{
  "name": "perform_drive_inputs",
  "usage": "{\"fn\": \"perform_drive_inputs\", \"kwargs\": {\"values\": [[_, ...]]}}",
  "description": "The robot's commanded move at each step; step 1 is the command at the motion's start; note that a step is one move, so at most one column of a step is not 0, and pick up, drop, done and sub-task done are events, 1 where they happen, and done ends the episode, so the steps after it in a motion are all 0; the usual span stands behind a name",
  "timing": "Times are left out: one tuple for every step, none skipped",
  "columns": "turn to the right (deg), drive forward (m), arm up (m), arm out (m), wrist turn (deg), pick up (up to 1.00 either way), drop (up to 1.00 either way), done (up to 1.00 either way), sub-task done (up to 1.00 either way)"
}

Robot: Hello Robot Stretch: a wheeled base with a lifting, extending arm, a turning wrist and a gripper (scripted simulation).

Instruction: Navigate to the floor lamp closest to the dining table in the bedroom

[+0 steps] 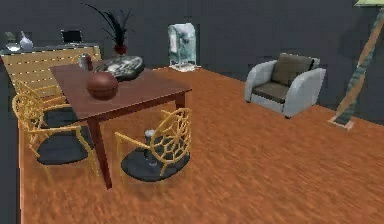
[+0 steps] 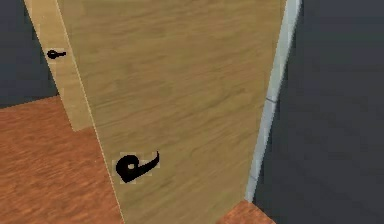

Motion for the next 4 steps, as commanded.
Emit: {"fn": "perform_drive_inputs", "kwargs": {"values": [[6.0,0.00,0.00,0.00,0.0,0.00,0.00,0.00,0.00],[0.0,0.35,0.00,0.00,0.0,0.00,0.00,0.00,0.00],[45.0,0.00,0.00,0.00,0.0,0.00,0.00,0.00,0.00],[0.0,1.00,0.00,0.00,0.0,0.00,0.00,0.00,0.00]]}}
